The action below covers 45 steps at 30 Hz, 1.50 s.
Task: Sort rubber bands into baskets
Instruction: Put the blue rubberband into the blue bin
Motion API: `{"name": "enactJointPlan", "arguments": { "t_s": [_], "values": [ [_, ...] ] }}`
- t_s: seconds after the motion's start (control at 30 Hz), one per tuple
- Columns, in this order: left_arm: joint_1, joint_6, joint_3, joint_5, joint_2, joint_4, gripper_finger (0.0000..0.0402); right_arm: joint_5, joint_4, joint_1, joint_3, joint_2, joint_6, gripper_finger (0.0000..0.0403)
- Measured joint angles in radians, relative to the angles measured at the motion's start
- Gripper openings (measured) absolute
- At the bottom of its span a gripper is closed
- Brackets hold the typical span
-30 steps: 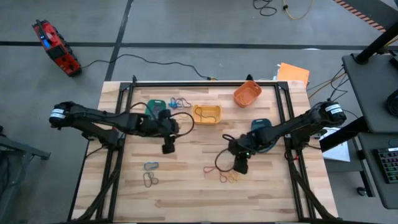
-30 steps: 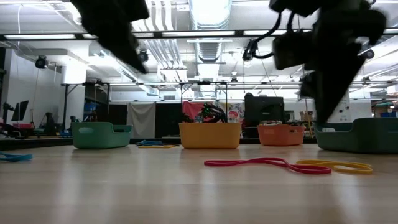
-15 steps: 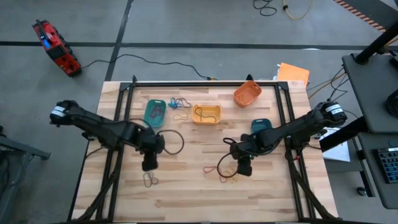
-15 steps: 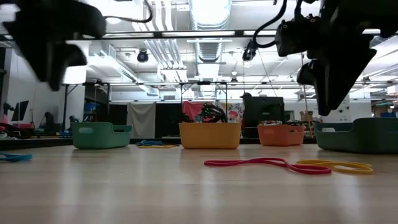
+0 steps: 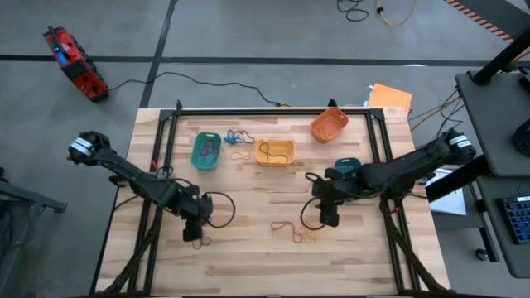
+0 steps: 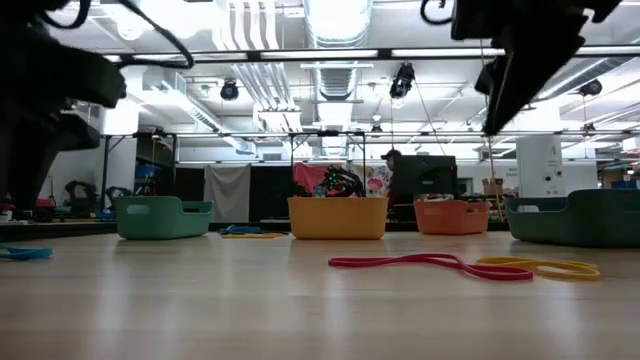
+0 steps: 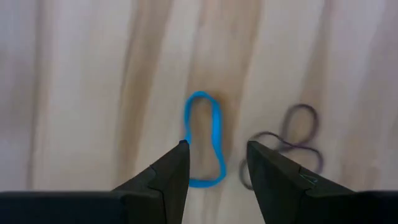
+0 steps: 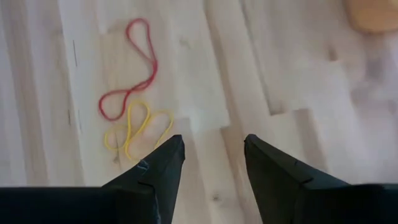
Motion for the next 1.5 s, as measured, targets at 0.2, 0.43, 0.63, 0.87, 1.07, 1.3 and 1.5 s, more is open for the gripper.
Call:
{"name": "enactJointPlan", "arguments": {
  "t_s": [0.2,0.43,0.63,0.87,1.07,1.3,1.5],
  "values": [
    [-0.002,-0.044,-0.067,-0.042,0.000,0.022,0.0144,0.048,0.003,0.000,0.000,-0.065,0.000,0.0181],
    [-0.004,-0.053,-0.157,-0.042,0.000,0.187,0.0141,0.069,0.005,0.000,-0.001,-0.074,-0.019,0.0185],
    [-0.016,-0.070,-0.225,-0.039,-0.005,0.266,0.0110,0.080,0.006,0.000,-0.001,-0.070,-0.024,0.0185],
    [-0.018,-0.009,-0.217,-0.047,-0.001,0.247,0.0017,0.100,0.014,0.000,-0.001,-0.070,-0.024,0.0185],
    [-0.018,0.035,-0.186,-0.045,0.002,0.220,0.0002,0.100,0.035,0.000,-0.001,-0.070,-0.032,0.0185],
    [-0.018,0.118,-0.111,-0.112,0.000,0.194,0.0000,0.118,0.073,0.000,-0.001,-0.070,-0.053,0.0185],
    [-0.013,0.267,-0.032,-0.284,-0.004,0.194,0.0000,0.132,0.232,-0.001,-0.032,-0.069,-0.165,0.0185]
  ]
}}
